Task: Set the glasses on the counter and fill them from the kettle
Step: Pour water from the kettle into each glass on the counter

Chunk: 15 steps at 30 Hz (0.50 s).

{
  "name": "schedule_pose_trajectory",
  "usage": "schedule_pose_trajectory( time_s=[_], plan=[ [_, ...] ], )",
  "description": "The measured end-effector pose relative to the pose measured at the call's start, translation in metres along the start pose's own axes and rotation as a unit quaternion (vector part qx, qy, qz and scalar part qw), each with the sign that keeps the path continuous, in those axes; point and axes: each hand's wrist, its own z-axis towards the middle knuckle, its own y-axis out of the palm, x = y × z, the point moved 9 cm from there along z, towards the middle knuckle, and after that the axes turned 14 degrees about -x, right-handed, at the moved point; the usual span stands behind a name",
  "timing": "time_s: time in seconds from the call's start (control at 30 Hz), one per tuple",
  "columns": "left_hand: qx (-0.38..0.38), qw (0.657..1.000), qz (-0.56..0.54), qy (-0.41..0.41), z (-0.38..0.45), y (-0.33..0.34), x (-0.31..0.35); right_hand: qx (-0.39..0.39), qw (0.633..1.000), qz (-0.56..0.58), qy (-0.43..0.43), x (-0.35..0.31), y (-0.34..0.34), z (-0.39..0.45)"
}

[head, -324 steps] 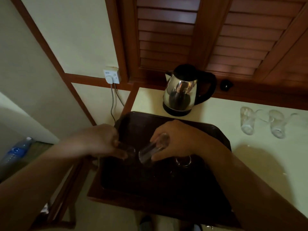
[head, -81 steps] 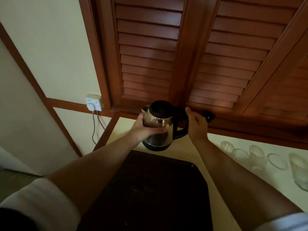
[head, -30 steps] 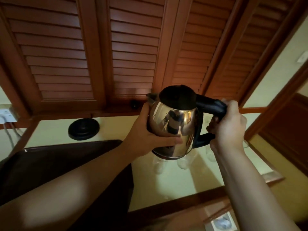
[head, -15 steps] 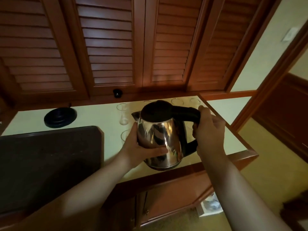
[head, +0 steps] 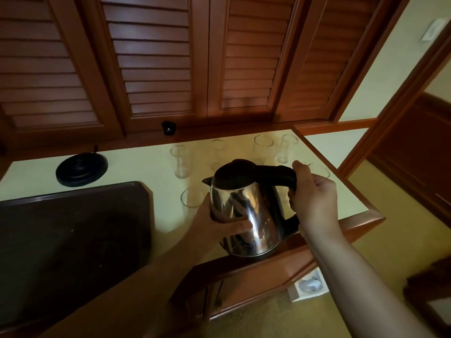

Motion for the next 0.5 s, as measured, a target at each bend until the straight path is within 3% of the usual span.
schedule_pose_trajectory(
  time_s=[0.5],
  plan=[
    [-0.035,0.998,-0.051,0.008,-0.006,0.003,0.001,-0.058,0.996,-0.053,-0.038,-0.023,0.016,0.001]
  ],
)
